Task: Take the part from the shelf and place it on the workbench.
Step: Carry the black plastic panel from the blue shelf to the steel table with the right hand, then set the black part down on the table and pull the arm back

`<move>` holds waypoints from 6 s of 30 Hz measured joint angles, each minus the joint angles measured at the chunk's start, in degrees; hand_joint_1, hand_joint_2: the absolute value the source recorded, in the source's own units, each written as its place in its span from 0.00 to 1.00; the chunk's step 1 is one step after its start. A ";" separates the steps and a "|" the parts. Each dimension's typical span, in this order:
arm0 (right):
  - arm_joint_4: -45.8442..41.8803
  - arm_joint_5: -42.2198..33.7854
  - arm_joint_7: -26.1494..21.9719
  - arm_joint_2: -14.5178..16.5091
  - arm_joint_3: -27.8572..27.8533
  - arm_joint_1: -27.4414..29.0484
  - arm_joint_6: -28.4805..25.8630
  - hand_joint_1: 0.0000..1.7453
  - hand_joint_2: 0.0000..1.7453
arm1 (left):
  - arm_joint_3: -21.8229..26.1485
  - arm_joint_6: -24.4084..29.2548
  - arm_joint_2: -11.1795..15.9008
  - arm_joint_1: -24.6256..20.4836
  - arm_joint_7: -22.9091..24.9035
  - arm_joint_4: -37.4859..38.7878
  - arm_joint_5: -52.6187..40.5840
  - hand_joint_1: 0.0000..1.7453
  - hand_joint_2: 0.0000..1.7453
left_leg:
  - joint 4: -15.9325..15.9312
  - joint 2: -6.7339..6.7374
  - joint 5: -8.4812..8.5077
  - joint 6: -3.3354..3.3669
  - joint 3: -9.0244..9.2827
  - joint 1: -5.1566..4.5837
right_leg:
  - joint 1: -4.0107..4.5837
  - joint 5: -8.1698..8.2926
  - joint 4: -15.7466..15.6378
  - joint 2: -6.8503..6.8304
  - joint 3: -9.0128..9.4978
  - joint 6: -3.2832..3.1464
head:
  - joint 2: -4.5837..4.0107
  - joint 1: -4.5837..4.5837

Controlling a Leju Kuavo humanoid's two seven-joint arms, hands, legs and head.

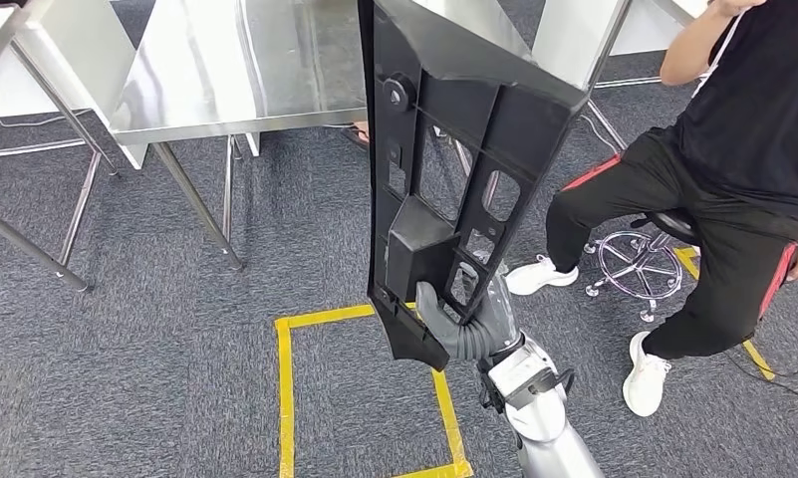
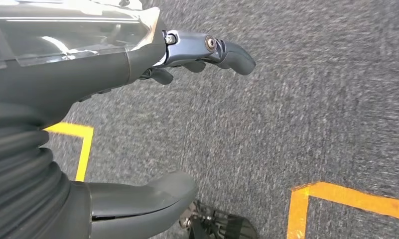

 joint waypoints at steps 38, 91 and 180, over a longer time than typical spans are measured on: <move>-0.02 -0.02 0.73 -0.05 -0.25 -1.00 -0.44 1.00 1.00 | -0.01 -0.26 -0.33 -0.05 -0.09 -0.01 -1.01 0.00 1.00 | 1.78 -0.66 -2.78 -0.95 0.94 -0.95 | 0.13 8.34 -15.58 0.25 5.83 -0.04 | 0.00 -0.18; 1.27 -0.64 -0.40 -0.45 -0.10 -0.24 -1.09 1.00 1.00 | 0.21 -0.52 -0.15 0.07 -1.09 -0.04 -1.00 0.00 1.00 | 1.73 0.04 -1.05 -0.23 -0.42 0.49 | -0.44 -1.04 0.37 0.27 0.42 1.02 | 0.00 -0.28; 0.65 1.52 0.70 1.04 -1.57 0.46 -1.28 1.00 1.00 | 1.00 -1.36 -0.10 0.00 -1.54 -0.28 -1.80 0.00 1.00 | 1.89 0.12 -0.80 0.35 -0.32 0.03 | 0.44 2.96 -11.20 0.52 8.97 0.23 | -0.01 -0.11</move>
